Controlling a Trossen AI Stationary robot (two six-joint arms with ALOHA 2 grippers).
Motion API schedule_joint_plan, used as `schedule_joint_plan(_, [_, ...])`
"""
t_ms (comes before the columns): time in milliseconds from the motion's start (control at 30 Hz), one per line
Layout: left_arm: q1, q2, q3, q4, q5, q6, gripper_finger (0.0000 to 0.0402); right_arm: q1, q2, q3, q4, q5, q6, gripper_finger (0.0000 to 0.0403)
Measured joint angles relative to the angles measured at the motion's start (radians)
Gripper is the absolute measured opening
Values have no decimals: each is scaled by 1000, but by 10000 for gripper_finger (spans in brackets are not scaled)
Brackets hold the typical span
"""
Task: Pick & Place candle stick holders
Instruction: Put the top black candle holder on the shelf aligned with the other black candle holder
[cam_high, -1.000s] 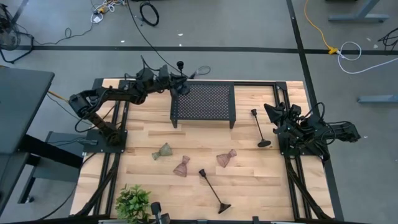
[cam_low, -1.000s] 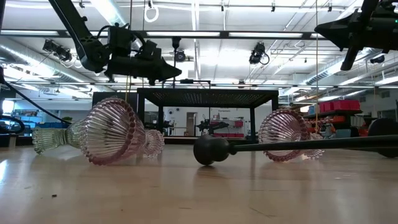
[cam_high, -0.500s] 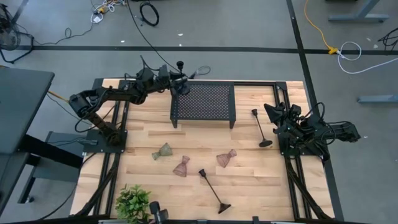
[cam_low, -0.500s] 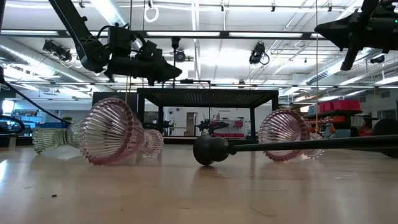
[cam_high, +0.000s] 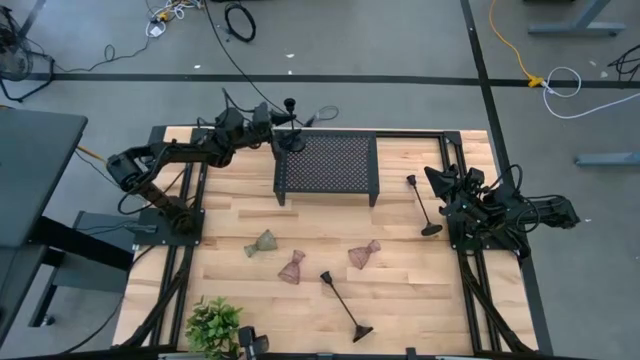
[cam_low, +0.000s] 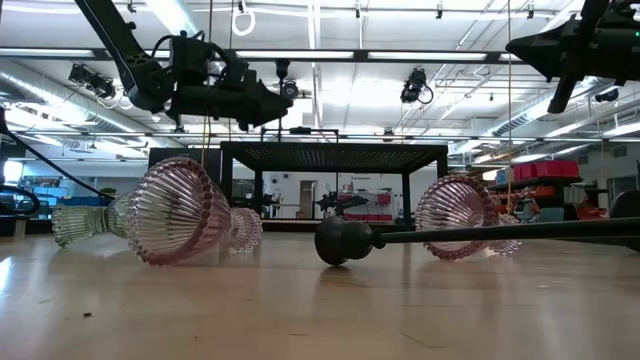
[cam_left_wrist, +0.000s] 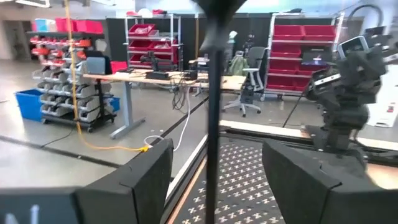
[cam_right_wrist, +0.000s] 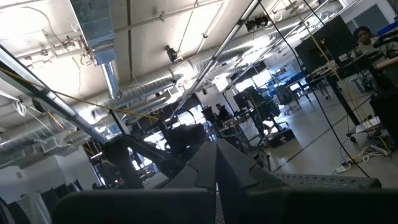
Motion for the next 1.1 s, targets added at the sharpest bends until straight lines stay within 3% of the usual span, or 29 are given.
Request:
schedule_joint_plan(200, [1,-85,0,-96,19,23,248,0,0,0,0,0,0,8])
schedule_joint_plan(567, [7,-347,0,-490,-52,112,248,0,0,0,0,0,0,8])
schedule_joint_plan(733, [6,-458,0,-606,-51,73,248,0,0,0,0,0,0,8])
schedule_joint_plan(933, [-49,-551,0,-735,45,19,248,0,0,0,0,0,0,8])
schedule_joint_plan(1100, [-133,-588,0,-767,128,-115,248,0,0,0,0,0,0,8])
